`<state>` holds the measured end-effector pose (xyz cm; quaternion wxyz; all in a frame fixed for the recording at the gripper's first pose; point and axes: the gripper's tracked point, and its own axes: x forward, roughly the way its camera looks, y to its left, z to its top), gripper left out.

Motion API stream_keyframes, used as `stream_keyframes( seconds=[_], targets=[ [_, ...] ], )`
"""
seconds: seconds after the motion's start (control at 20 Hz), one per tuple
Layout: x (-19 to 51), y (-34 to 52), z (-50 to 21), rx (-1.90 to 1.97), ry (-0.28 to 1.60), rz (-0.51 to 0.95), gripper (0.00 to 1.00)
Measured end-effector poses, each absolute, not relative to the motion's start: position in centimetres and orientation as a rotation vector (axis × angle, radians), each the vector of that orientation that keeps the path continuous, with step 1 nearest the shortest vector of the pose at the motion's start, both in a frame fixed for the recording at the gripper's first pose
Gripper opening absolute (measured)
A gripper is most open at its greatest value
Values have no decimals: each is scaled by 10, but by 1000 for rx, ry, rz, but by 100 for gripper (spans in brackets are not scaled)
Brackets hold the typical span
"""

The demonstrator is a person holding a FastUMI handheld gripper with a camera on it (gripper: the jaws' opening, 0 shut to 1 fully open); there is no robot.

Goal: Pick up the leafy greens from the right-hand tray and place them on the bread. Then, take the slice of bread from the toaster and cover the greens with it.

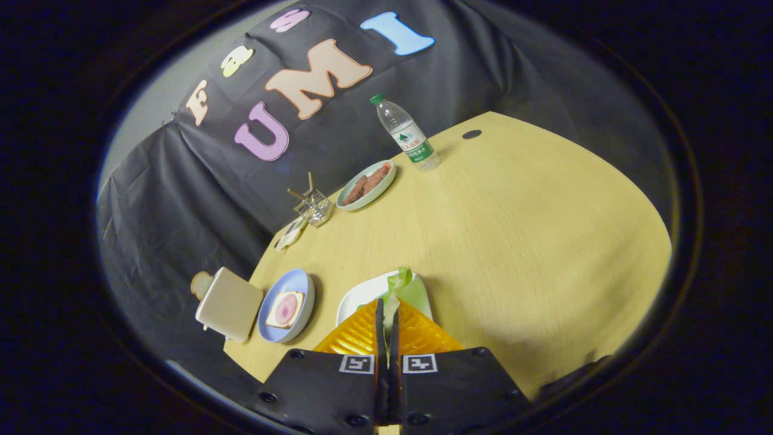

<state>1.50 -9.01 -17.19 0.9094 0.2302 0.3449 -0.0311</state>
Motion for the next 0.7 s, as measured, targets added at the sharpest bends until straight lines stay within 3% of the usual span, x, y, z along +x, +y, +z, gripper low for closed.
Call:
stream_keyframes(
  seconds=[0.7],
  targets=[
    [24,39,-91,572,583,202,3]
  ],
)
